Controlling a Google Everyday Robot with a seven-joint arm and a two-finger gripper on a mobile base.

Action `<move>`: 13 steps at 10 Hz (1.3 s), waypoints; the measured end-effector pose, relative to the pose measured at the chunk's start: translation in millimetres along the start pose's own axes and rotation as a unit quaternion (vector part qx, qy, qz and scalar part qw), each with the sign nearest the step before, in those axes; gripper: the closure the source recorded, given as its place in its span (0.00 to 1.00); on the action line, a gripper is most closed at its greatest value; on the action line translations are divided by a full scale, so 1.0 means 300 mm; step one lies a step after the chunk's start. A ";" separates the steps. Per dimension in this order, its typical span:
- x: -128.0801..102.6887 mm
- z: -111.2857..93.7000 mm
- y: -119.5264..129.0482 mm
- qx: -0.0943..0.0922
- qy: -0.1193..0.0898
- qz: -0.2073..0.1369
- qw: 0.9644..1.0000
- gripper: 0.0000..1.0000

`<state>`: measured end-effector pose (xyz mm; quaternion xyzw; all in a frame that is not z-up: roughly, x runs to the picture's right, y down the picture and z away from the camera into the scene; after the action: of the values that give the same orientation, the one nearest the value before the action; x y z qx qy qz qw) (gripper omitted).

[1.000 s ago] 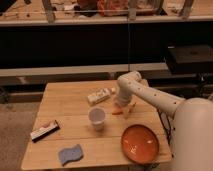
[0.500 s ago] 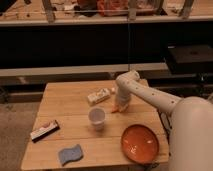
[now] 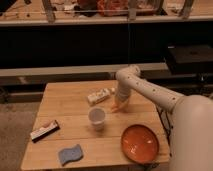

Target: Place the pepper in the ceramic bowl

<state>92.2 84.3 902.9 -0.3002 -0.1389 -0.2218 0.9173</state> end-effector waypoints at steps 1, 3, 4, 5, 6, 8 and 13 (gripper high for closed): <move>-0.007 0.003 -0.008 0.001 -0.001 -0.003 1.000 0.93; -0.017 -0.035 0.006 0.002 -0.003 -0.006 1.000 0.93; -0.027 -0.069 0.027 0.000 -0.004 -0.005 1.000 0.93; -0.042 -0.129 0.061 -0.004 -0.005 -0.004 1.000 0.93; -0.049 -0.168 0.086 -0.004 -0.006 -0.003 1.000 0.93; -0.063 -0.195 0.100 -0.003 -0.009 -0.005 1.000 0.93; -0.103 -0.277 0.250 0.001 -0.013 0.004 1.000 0.93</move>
<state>112.4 97.6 789.3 -0.3026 -0.1500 -0.2135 0.9167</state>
